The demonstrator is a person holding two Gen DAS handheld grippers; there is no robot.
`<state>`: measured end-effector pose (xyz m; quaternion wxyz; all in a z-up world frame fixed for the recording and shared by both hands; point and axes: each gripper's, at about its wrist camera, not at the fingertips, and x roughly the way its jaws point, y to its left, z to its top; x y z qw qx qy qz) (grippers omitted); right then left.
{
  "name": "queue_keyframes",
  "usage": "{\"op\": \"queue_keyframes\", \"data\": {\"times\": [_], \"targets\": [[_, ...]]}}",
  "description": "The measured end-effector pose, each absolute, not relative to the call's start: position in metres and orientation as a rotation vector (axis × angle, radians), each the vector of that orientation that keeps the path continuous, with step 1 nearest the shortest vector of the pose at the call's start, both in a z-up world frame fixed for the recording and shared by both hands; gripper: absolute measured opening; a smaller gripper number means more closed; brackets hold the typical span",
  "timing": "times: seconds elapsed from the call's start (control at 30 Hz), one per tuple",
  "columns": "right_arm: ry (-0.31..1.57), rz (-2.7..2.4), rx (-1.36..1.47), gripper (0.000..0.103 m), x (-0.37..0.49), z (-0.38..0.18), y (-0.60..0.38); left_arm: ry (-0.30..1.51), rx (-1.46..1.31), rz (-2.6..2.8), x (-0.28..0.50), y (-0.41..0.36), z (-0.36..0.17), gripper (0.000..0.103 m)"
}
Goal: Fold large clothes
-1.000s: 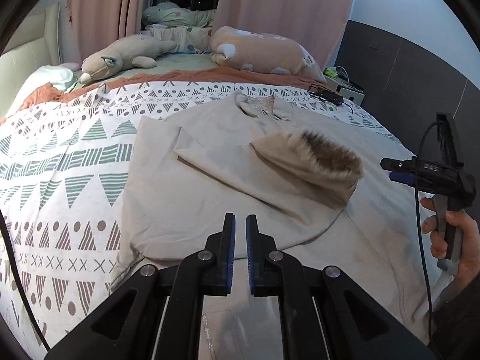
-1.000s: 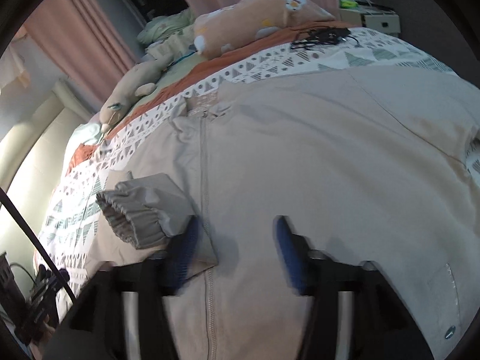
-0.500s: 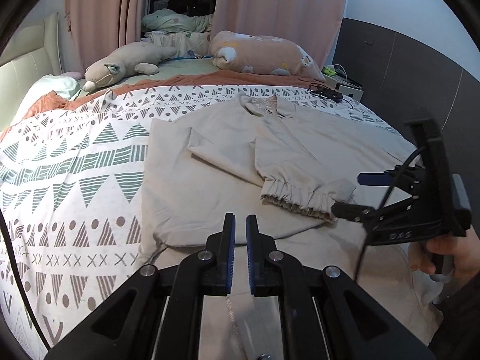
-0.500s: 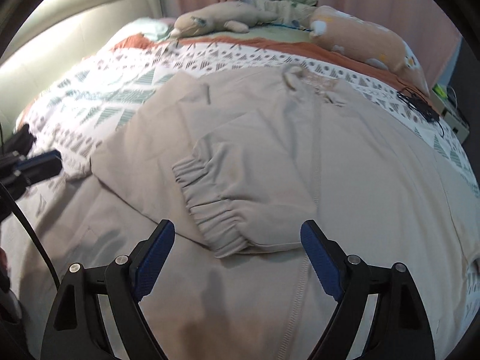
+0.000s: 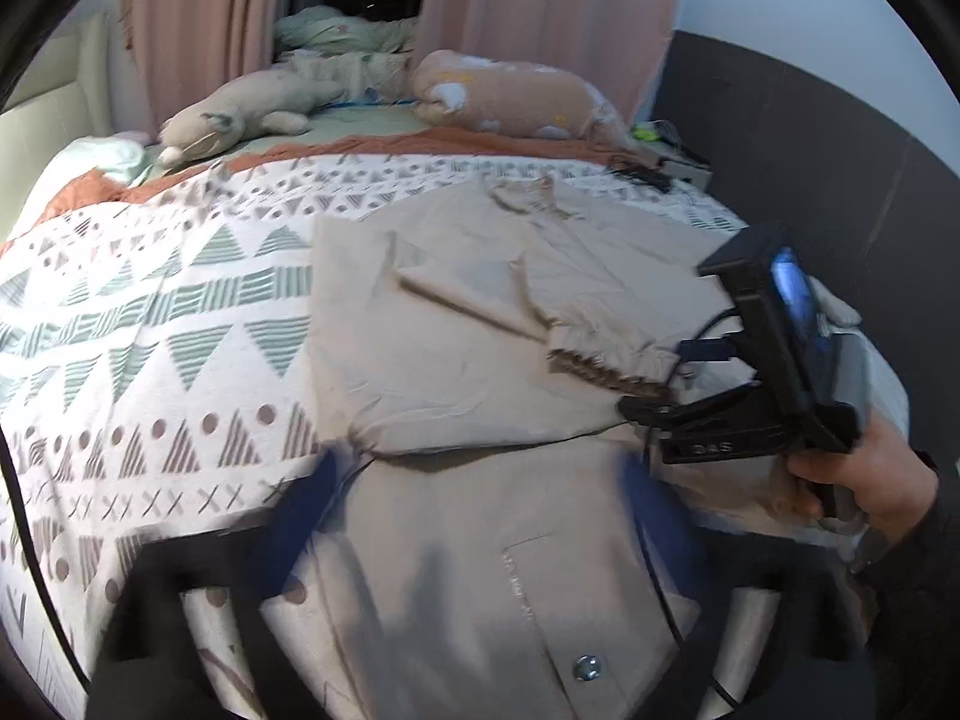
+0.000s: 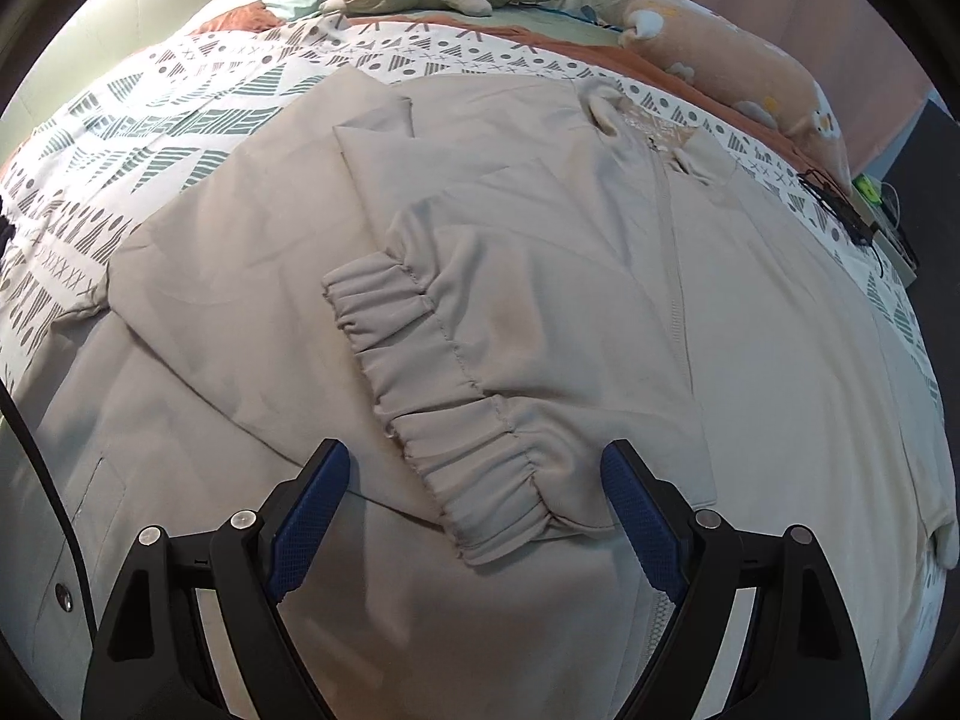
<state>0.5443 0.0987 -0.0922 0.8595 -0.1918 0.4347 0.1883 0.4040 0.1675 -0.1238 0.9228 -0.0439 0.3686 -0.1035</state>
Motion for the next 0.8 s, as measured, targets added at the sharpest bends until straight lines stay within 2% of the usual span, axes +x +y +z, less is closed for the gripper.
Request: {"op": "queue_keyframes", "data": {"times": [0.1, 0.17, 0.2, 0.23, 0.33, 0.5, 0.8], "targets": [[0.919, 0.382, -0.38, 0.085, 0.55, -0.094, 0.094, 0.734, -0.083, -0.192, 0.403, 0.166, -0.118, 0.103], [0.912, 0.384, -0.352, 0.063, 0.552, -0.091, 0.089, 0.742, -0.089, -0.155, 0.406, 0.168, -0.119, 0.103], [0.917, 0.391, -0.331, 0.045, 0.554, -0.089, 0.086, 0.746, -0.103, -0.155, 0.407, 0.17, -0.12, 0.103], [0.917, 0.391, -0.316, 0.036, 0.554, -0.086, 0.081, 0.746, -0.118, -0.152, 0.409, 0.172, -0.121, 0.103], [0.888, 0.401, -0.273, 0.025, 0.552, -0.074, 0.067, 0.741, -0.167, -0.159, 0.412, 0.174, -0.122, 0.103], [0.819, 0.377, -0.129, 0.015, 0.551, -0.048, 0.021, 0.716, -0.219, -0.139, 0.419, 0.173, -0.119, 0.103], [0.774, 0.279, 0.195, 0.012, 0.567, -0.04, -0.1, 0.737, -0.299, -0.14, 0.439, 0.159, -0.122, 0.103]]}}
